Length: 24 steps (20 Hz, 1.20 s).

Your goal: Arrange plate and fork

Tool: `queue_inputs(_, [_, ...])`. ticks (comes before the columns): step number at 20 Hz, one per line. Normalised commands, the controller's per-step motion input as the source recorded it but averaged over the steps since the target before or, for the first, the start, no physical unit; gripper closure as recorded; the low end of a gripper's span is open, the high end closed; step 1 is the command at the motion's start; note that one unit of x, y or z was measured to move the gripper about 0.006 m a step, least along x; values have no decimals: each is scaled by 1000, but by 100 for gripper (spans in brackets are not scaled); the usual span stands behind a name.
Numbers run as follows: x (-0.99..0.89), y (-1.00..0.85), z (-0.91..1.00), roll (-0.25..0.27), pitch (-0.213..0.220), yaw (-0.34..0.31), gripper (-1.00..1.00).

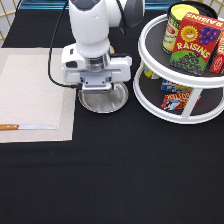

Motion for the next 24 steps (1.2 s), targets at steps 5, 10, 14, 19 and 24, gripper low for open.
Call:
queue_inputs(5, [267,-90,-27,55,59,-24,-100])
queue_inputs(10, [480,-65,0,15,76,0,-100])
queue_inputs(14, [504,-103,0,12,71,0,-100])
queue_inputs(19, [498,-215,63,26,70,0,-100])
queue_inputs(24, [417,-657,179,69,99,0,-100])
